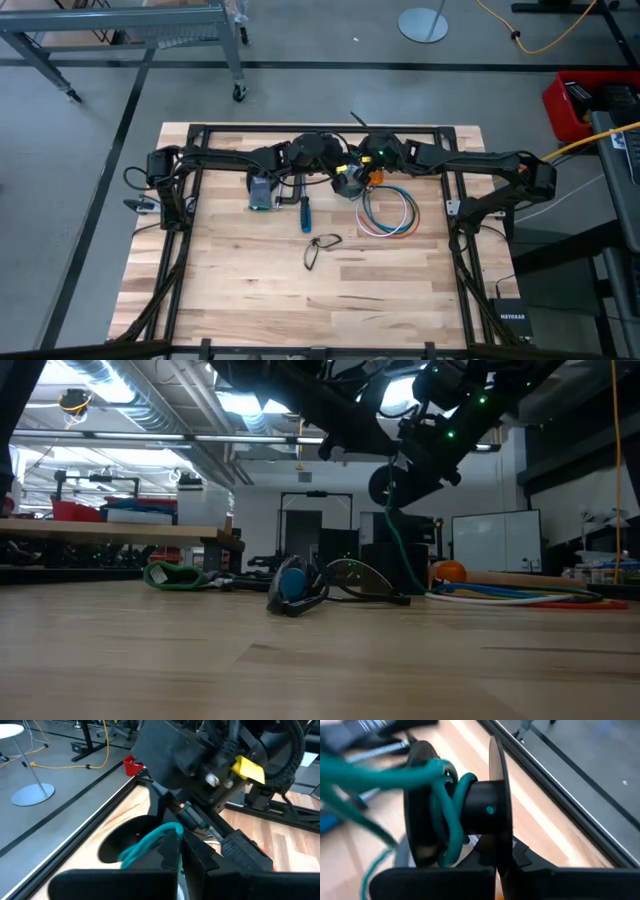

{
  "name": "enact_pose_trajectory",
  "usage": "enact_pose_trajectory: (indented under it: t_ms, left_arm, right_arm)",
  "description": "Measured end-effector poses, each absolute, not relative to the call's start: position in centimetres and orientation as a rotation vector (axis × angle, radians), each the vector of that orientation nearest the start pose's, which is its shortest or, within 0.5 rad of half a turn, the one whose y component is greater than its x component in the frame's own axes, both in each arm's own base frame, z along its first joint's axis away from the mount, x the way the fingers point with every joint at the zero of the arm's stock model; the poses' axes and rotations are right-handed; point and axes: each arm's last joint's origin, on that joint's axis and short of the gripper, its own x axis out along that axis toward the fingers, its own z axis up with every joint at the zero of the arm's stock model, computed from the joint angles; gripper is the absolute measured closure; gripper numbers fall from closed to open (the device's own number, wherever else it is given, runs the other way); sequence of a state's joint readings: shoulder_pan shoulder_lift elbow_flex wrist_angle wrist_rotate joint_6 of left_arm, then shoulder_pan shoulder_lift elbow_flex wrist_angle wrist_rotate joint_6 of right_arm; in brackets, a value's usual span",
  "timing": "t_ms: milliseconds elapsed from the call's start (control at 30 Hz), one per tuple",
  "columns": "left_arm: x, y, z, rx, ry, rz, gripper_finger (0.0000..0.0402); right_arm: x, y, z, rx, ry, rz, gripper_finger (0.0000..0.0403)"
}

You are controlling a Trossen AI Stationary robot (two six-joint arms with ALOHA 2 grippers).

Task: Coil cords
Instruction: Coil the green wire onto the spool

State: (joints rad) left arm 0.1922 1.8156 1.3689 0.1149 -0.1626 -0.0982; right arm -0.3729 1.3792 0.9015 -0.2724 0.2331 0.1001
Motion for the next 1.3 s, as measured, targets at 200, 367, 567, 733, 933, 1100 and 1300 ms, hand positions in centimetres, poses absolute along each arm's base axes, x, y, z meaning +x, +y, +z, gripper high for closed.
enact_pose_trajectory:
  t_ms: [200, 367, 567, 733, 933, 1100, 1300]
  left_arm:
    - [41.4, 8.1, 27.7, -0.107, 0.310, 0.357, 0.0401]
    - [41.5, 7.9, 27.7, -0.099, 0.310, 0.352, 0.0401]
    - [41.5, 7.6, 27.8, -0.090, 0.311, 0.357, 0.0401]
    - [41.4, 7.4, 27.5, -0.063, 0.344, 0.353, 0.0401]
    - [41.2, 7.4, 27.0, -0.042, 0.415, 0.361, 0.0401]
    - [41.2, 7.5, 27.0, -0.002, 0.423, 0.368, 0.0401]
    - [41.2, 7.5, 27.1, 0.070, 0.426, 0.368, 0.0400]
  right_arm:
    - [26.9, -11.1, 24.4, 0.232, 0.616, -0.602, 0.0402]
    - [27.2, -11.2, 24.9, 0.284, 0.536, -0.617, 0.0402]
    - [27.5, -11.4, 25.4, 0.312, 0.456, -0.620, 0.0402]
    - [27.5, -11.4, 25.4, 0.324, 0.451, -0.621, 0.0402]
    - [27.0, -11.5, 26.0, 0.336, 0.431, -0.616, 0.0402]
    - [26.1, -12.0, 27.0, 0.360, 0.398, -0.569, 0.0402]
    - [25.5, -12.5, 27.8, 0.398, 0.373, -0.458, 0.0402]
